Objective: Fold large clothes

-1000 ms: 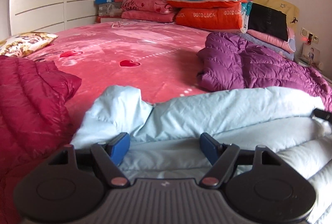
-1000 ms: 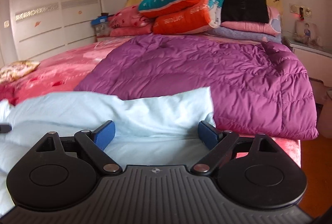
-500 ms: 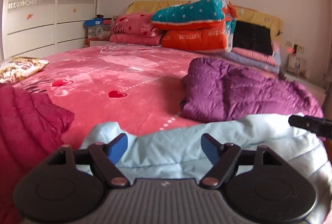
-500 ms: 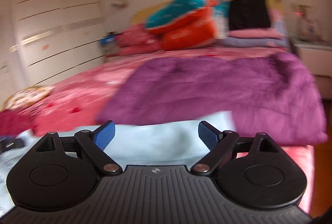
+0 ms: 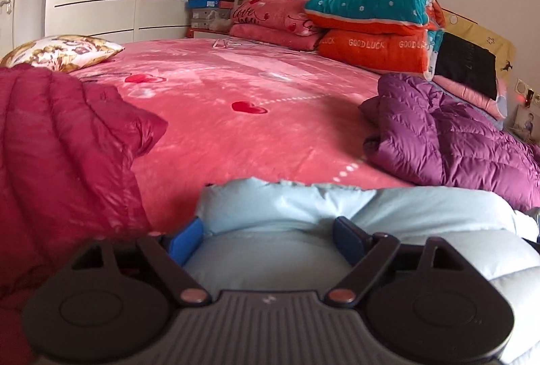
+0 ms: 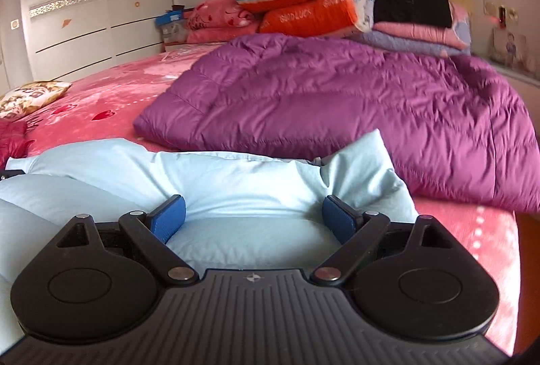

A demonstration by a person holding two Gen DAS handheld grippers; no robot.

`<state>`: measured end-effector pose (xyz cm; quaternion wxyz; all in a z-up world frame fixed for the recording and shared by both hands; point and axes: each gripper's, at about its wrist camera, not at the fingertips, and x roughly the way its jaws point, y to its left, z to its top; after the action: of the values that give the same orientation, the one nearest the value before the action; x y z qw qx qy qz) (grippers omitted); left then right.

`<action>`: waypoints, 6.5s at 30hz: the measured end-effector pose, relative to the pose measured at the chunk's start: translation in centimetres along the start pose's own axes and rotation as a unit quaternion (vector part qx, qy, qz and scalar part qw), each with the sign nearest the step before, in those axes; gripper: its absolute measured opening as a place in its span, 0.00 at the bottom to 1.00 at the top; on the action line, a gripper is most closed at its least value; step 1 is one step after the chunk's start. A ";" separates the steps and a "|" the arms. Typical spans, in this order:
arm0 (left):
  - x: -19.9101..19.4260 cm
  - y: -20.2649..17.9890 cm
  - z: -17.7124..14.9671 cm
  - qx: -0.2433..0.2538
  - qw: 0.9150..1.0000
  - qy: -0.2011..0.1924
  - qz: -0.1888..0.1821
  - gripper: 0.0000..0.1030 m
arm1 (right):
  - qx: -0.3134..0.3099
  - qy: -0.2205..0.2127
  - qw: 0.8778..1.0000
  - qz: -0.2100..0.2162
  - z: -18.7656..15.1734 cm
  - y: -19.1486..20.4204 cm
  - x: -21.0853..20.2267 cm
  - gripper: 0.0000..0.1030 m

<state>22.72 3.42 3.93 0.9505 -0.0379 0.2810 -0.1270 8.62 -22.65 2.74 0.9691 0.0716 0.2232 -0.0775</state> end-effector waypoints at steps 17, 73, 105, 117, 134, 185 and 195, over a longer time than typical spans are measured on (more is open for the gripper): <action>2.7 -0.3 -1.5 0.019 1.000 0.020 0.006 0.97 | -0.011 0.027 1.000 -0.005 -1.7 0.6 0.7 1.00; -22.6 3.8 -9.6 -0.131 0.987 0.066 -0.059 0.97 | 0.276 0.083 0.946 0.147 -9.3 -10.5 -18.0 1.00; -10.0 6.3 -8.2 -0.307 0.937 0.061 -0.158 0.98 | 0.487 0.002 0.841 0.234 -10.8 -12.9 -13.2 1.00; -5.6 4.9 -6.5 -0.272 0.935 0.097 -0.205 0.98 | 0.413 -0.012 0.904 0.111 -8.0 -16.7 -13.6 1.00; -2.4 3.8 -4.4 -0.226 0.931 0.156 -0.240 0.99 | 0.276 0.117 0.908 0.293 -3.9 -13.9 -5.6 1.00; 10.0 -21.2 13.4 0.085 0.967 -0.037 -0.238 0.31 | 0.062 -0.184 0.978 -0.074 13.1 -17.6 -7.4 0.39; 15.0 -20.4 11.6 0.082 0.980 -0.027 -0.178 0.59 | 0.045 -0.112 0.984 -0.129 12.5 -19.6 0.7 0.84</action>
<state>36.69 -20.25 8.73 0.9196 -0.0130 0.2329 -0.3160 10.94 -44.03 11.50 0.9654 0.0770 0.1173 -0.2197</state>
